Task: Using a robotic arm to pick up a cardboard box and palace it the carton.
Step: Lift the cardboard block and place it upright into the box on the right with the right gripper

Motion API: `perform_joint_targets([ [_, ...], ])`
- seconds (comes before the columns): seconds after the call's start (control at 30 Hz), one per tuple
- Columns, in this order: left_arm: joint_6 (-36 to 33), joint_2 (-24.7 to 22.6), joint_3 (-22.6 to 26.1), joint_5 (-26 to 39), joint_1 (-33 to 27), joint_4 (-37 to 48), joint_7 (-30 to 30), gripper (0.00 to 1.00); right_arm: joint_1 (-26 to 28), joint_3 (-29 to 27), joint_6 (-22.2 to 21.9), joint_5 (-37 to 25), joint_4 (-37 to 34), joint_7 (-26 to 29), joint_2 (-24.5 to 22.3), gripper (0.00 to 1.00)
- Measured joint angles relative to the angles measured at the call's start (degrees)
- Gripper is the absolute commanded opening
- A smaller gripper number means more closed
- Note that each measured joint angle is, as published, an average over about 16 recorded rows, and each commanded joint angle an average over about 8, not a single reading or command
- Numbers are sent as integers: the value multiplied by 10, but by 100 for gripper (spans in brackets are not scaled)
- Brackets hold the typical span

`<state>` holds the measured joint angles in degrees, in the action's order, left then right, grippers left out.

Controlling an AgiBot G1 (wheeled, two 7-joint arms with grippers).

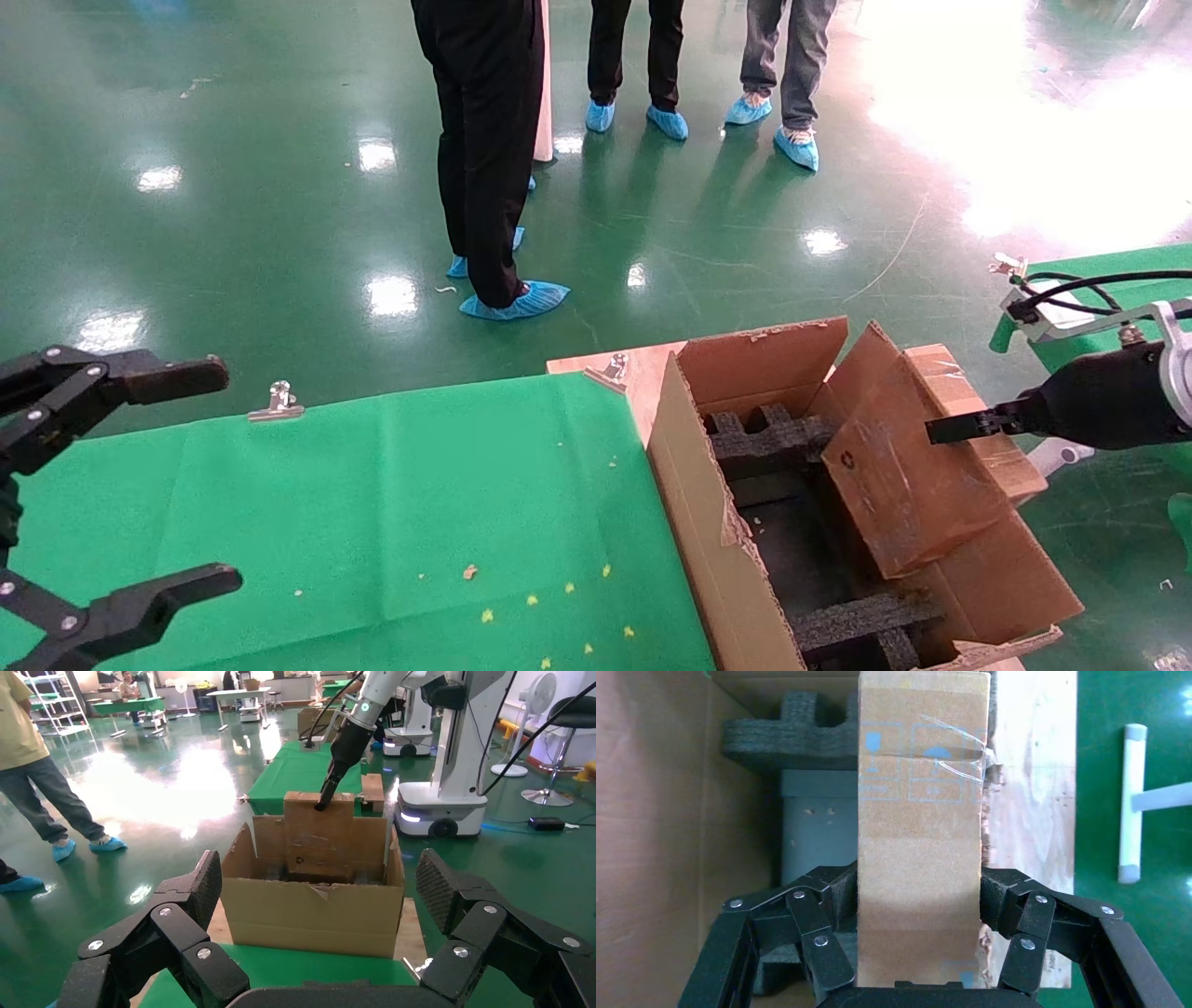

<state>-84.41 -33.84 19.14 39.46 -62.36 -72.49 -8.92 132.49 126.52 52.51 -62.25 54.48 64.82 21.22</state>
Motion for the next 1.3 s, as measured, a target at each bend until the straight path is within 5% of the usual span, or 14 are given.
perform_joint_targets([
  [0.6,0,0,0,0,0,0,0,100,-45,16,-52,-11,8,41,26,0],
  [1.3,0,0,0,0,0,0,0,100,-172,-4,-112,66,-63,-15,81,0],
])
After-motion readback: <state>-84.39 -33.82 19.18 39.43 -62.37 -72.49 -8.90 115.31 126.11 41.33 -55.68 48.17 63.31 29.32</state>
